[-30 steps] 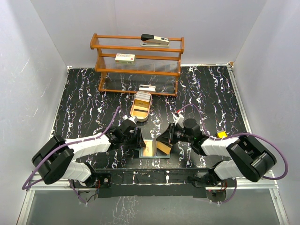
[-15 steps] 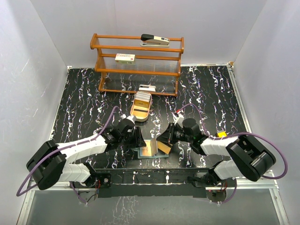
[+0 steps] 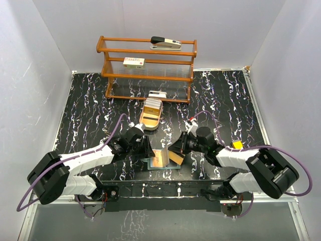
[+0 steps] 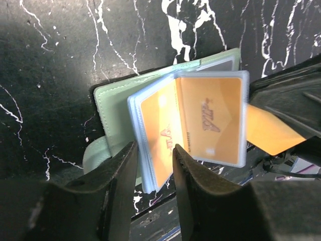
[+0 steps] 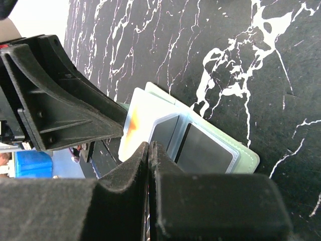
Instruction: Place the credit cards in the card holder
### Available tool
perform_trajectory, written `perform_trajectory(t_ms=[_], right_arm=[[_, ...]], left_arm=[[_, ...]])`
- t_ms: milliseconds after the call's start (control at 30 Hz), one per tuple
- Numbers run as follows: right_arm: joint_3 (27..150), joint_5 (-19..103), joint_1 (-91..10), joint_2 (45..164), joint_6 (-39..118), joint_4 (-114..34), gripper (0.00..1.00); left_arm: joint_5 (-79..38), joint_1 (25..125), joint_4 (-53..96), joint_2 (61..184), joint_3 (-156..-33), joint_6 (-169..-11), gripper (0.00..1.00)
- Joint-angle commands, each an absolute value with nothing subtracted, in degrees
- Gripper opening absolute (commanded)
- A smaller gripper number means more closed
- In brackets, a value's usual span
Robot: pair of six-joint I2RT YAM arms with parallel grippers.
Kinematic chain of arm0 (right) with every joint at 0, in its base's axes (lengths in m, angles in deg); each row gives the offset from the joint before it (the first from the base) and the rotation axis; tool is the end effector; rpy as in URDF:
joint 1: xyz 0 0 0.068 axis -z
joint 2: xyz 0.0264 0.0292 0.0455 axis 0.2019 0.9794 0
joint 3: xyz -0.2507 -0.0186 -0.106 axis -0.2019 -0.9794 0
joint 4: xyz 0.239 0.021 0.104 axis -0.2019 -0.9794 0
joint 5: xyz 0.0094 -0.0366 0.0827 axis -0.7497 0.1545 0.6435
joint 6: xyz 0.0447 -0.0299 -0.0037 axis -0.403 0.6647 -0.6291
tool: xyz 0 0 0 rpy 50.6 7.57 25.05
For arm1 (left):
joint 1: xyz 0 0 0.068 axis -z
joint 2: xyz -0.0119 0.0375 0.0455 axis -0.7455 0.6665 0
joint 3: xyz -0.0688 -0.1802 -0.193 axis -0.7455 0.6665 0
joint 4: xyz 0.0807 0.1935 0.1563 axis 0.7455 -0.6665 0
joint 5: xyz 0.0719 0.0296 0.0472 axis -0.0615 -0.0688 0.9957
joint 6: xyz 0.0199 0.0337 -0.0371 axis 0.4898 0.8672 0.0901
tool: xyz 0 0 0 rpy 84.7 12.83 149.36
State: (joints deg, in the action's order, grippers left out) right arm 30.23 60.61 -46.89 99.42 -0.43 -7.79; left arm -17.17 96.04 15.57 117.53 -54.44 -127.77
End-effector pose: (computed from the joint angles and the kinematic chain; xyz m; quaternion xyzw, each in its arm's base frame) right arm 0.1775 0.1443 0.1433 -0.0345 0.8386 0.4777 0.2597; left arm 0.1604 -0.1816 0.1831 0.0038 0.9137 -0.3296 0.2379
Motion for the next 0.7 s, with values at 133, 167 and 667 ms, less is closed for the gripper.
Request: perform_trajectory(t_ms=[133,167,667], right_arm=[[34.62,56.37,-47.18,95.2,4.0,-13.52,0.0],[34.74,55.68,-47.16,94.99,4.65,-14.43,0.0],[42.14,45.3,-47.23,85.52,16.37,-35.92,0.0]], left_arm=[[-20.31,96.27,18.74,117.34,-53.91,-127.82,0.31],[-21.04,96.24,19.36,117.15,-53.96,-128.03,0.31],[-18.35,96.28,15.37,115.73,-57.12,-127.97,0.48]])
